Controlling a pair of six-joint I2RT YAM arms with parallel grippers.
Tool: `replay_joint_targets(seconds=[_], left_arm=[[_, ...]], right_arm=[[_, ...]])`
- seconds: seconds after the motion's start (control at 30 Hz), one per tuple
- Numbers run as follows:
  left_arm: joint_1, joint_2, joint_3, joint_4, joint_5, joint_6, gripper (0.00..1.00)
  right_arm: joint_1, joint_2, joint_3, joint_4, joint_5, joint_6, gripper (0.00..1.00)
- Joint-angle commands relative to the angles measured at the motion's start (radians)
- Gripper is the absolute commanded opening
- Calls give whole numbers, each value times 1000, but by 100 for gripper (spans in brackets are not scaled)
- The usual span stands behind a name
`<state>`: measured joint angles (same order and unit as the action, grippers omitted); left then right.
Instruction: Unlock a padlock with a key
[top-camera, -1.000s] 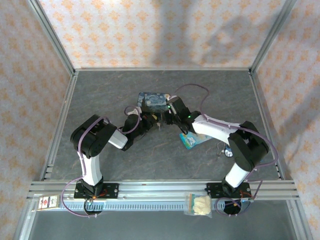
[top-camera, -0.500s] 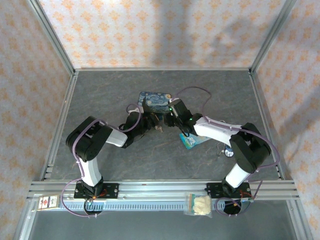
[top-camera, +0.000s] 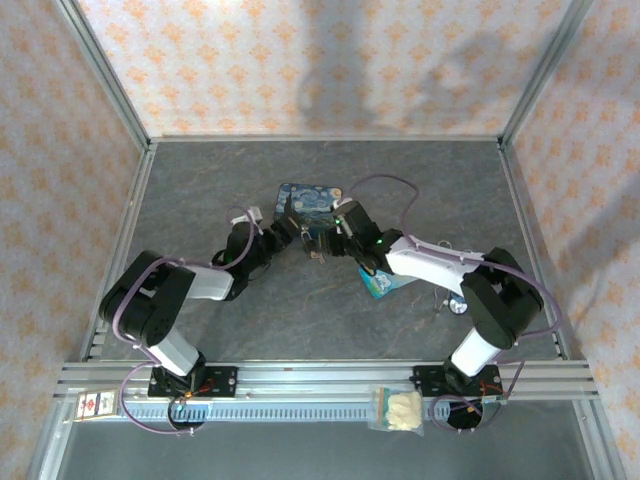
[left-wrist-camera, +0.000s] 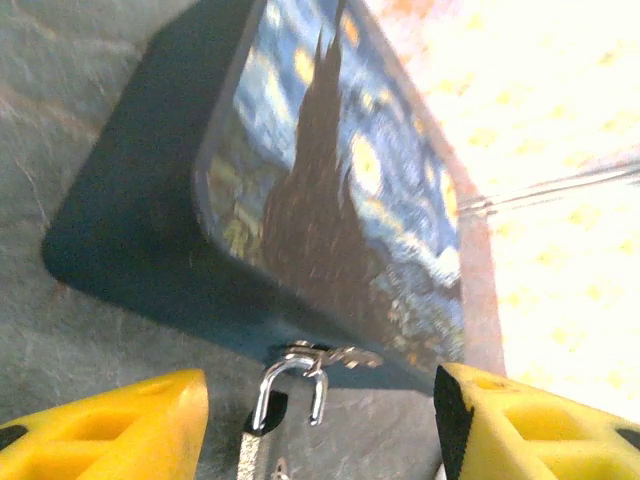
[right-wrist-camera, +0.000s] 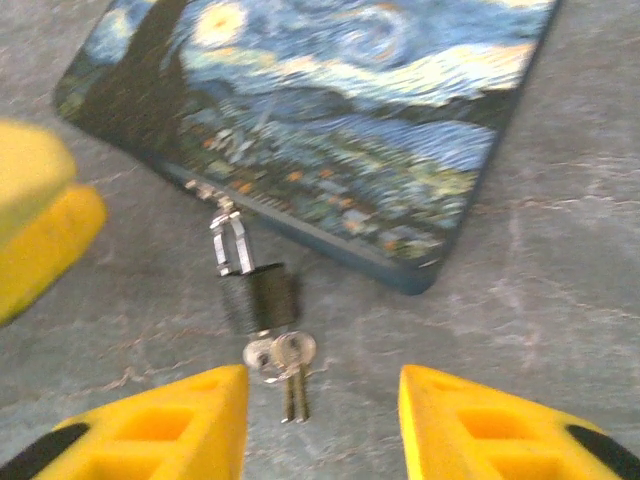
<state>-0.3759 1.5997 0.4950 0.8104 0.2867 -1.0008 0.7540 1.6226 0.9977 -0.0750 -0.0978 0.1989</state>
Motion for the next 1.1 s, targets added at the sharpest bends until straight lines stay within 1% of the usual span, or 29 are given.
replay_joint_targets(seconds=[0.0, 0.17, 0.23, 0.37, 0.5, 0.53, 0.63, 0.8, 1.07], left_arm=[[50, -65, -24, 10, -23, 0, 62], [108, -132, -43, -17, -34, 23, 62], [122, -150, -54, -17, -35, 28, 62], [139, -162, -77, -9, -27, 28, 64], [150, -160, -100, 21, -6, 20, 71], [152, -162, -104, 28, -2, 18, 72], [160, -169, -110, 29, 5, 21, 72], [182, -184, -119, 27, 15, 25, 72], [195, -182, -153, 75, 25, -5, 72]], right_arm=[[58, 55, 59, -40, 35, -8, 49], [120, 179, 181, -129, 130, 16, 59], [128, 230, 234, -178, 168, 36, 61], [148, 309, 323, -262, 258, 64, 61], [174, 369, 381, -297, 316, 94, 61], [176, 382, 395, -303, 320, 101, 61], [181, 429, 436, -315, 339, 113, 59], [186, 480, 480, -327, 388, 100, 52], [191, 524, 472, -350, 520, 67, 39]])
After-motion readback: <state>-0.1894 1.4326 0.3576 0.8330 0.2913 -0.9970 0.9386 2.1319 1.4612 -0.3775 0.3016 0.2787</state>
